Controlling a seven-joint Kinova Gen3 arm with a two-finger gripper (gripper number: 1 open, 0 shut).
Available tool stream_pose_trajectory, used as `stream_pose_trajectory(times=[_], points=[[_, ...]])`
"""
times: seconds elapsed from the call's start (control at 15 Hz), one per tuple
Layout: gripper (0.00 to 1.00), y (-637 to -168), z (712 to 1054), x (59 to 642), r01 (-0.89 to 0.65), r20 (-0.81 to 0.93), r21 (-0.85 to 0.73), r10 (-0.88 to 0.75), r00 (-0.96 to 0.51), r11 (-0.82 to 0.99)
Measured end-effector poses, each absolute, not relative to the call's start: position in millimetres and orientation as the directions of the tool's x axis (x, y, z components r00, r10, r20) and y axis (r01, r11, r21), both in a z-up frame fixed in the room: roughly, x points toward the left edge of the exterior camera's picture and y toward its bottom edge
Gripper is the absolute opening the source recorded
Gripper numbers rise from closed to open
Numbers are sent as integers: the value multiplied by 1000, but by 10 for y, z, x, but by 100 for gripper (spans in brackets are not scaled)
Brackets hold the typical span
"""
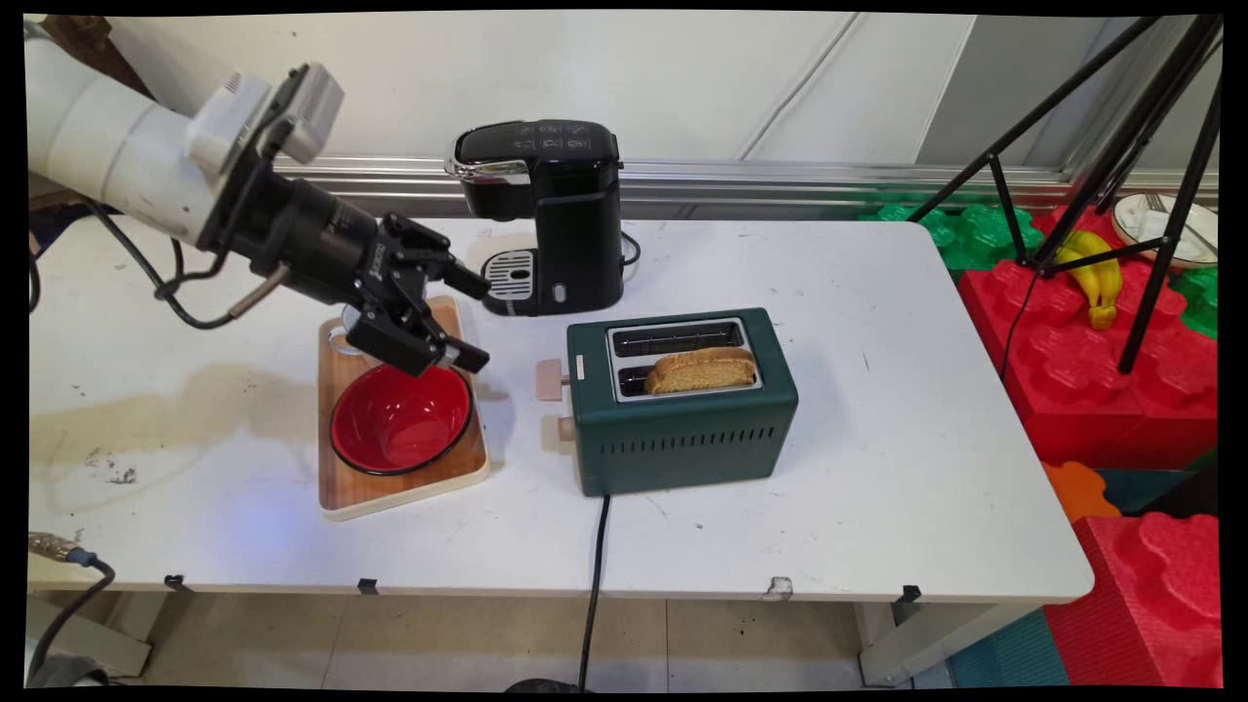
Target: Press the toaster switch
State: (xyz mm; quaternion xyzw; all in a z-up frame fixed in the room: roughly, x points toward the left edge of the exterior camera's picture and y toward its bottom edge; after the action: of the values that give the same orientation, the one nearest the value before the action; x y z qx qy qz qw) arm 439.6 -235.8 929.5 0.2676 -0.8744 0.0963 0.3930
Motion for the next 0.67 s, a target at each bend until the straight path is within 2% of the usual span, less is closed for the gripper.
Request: stream_pose_trajectory(times=[0.67], points=[[100,-2484,8995,4336,-567,732,48,-415,-540,822]])
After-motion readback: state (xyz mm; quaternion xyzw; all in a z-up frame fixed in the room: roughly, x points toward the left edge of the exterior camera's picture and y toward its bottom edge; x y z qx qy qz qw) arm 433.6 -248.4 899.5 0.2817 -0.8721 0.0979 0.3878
